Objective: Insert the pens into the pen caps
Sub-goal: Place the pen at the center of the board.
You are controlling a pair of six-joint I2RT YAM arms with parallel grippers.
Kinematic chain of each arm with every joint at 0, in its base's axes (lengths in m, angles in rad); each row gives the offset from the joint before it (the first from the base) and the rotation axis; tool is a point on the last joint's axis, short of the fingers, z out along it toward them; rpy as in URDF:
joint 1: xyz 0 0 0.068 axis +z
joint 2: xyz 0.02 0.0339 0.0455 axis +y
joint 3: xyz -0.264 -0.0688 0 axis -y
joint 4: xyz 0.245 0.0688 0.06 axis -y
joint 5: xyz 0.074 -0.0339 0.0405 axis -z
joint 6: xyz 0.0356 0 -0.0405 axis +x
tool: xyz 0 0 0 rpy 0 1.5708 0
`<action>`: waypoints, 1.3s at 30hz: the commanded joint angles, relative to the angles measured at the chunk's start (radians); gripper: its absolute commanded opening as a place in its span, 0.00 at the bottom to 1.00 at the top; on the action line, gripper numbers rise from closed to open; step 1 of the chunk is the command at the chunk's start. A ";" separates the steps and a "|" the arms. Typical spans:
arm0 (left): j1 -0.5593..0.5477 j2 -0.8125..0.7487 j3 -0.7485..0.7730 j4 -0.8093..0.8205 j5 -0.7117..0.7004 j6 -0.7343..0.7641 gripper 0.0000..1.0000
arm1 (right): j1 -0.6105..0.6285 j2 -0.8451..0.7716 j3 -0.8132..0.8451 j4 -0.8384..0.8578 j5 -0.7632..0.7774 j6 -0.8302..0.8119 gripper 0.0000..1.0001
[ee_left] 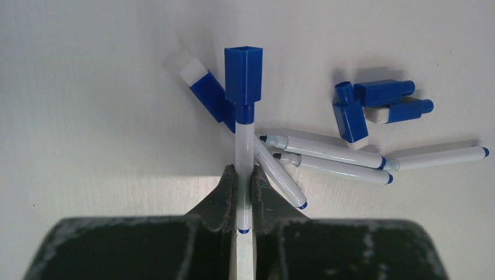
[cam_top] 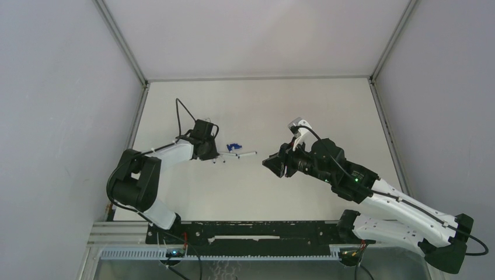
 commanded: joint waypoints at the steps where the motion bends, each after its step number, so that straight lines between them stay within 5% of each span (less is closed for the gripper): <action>1: -0.004 0.004 -0.002 -0.027 -0.048 -0.034 0.09 | -0.008 -0.011 -0.002 0.018 -0.002 0.014 0.47; 16: -0.004 -0.098 -0.133 0.076 -0.070 -0.264 0.12 | -0.008 0.003 -0.002 0.022 -0.016 0.020 0.47; 33: -0.004 -0.137 -0.157 0.083 -0.076 -0.299 0.33 | -0.008 0.006 -0.002 0.017 -0.015 0.022 0.47; 39: 0.017 -0.175 -0.141 0.070 -0.085 -0.267 0.51 | -0.008 0.007 -0.002 0.005 -0.004 0.019 0.47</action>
